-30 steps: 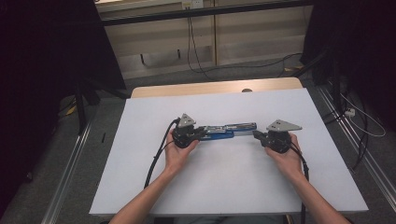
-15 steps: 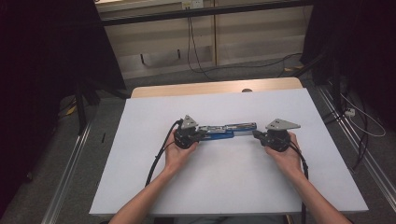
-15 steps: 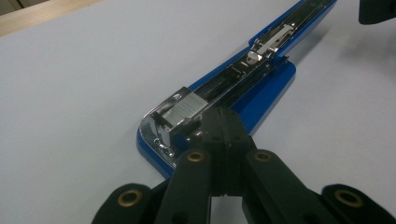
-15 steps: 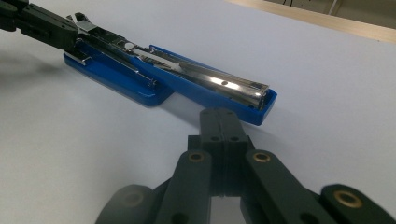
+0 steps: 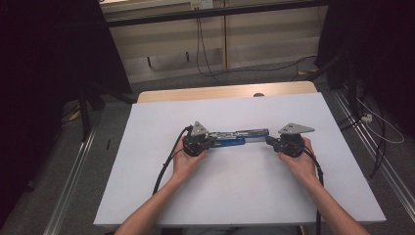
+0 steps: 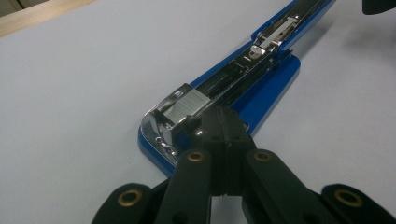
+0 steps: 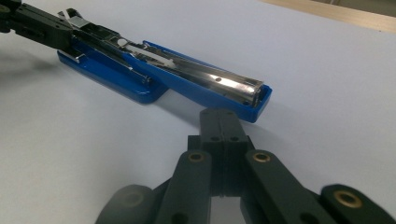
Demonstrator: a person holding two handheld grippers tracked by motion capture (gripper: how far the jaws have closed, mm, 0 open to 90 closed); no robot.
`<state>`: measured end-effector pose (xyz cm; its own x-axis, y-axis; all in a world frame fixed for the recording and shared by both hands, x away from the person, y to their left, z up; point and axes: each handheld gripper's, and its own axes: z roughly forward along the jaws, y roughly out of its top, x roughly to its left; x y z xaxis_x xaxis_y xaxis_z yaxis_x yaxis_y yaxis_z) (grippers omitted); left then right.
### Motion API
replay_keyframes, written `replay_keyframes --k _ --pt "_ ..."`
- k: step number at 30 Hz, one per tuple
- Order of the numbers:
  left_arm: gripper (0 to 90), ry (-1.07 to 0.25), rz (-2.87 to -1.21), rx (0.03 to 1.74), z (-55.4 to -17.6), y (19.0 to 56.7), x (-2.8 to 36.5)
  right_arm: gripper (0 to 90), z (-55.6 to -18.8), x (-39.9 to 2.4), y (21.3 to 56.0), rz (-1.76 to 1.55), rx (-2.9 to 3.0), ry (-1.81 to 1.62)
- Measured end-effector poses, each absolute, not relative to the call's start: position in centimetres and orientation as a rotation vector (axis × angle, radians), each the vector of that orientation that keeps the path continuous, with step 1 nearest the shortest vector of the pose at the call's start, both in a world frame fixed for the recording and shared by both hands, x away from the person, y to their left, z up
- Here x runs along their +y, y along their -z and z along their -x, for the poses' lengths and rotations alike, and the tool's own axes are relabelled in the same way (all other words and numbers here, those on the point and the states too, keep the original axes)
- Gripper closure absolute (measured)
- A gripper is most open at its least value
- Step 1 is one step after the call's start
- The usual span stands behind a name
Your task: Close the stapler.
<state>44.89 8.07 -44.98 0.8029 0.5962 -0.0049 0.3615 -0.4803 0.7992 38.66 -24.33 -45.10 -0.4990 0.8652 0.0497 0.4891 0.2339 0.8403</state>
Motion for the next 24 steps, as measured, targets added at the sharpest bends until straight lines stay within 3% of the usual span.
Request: replay_keyframes --k 24 --pt "90.0 -0.338 -2.126 0.689 -45.0 45.0 8.2 90.0 -40.7 -23.5 46.1 -1.307 2.204 -1.039"
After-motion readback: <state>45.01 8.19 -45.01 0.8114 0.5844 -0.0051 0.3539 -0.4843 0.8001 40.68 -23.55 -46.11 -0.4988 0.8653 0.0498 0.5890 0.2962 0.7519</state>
